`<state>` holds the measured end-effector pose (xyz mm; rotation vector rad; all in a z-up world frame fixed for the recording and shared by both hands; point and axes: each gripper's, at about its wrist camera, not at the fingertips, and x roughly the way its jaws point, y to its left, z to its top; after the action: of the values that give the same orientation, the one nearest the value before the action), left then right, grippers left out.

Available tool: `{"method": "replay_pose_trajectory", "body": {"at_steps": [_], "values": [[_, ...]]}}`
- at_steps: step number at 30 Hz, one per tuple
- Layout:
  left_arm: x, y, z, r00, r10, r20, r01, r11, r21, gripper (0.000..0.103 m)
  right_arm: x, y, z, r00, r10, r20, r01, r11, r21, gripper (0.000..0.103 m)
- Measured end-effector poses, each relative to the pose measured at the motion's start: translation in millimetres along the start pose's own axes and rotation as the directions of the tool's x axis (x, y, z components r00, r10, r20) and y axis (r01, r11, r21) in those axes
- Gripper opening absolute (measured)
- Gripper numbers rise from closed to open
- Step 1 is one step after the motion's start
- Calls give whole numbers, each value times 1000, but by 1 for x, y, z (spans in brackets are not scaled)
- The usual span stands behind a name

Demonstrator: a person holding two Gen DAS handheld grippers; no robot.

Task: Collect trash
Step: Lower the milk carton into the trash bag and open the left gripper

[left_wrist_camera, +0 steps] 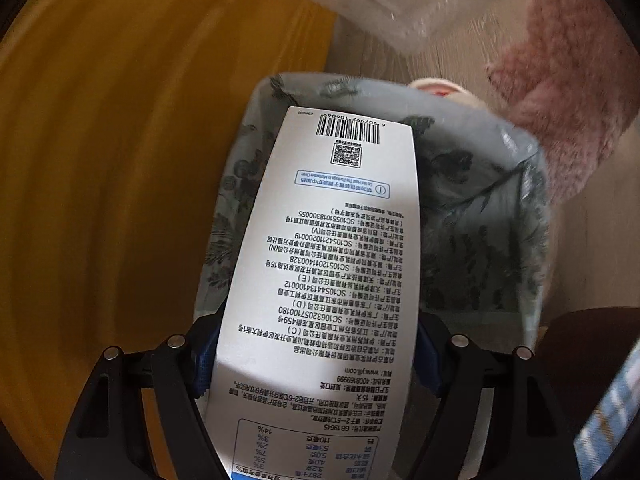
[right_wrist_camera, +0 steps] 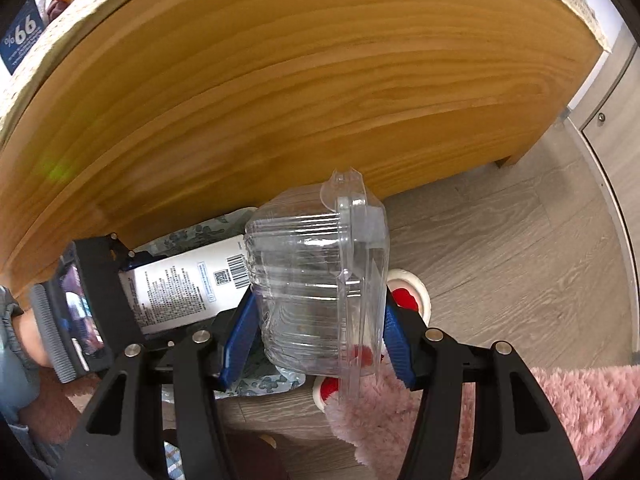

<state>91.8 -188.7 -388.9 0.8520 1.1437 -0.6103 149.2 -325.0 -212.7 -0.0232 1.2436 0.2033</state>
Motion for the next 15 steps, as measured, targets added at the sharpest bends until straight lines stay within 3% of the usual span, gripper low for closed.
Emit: {"method": "replay_pose_trajectory", "body": {"at_steps": [10, 15], "values": [[40, -30, 6, 999, 48, 5, -48, 992, 115, 73, -2, -1, 6, 1000, 8, -18, -8, 1000, -4, 56], [65, -31, 7, 999, 45, -5, -45, 995, 92, 73, 0, -3, 8, 1000, 11, -24, -11, 1000, -8, 56]]}}
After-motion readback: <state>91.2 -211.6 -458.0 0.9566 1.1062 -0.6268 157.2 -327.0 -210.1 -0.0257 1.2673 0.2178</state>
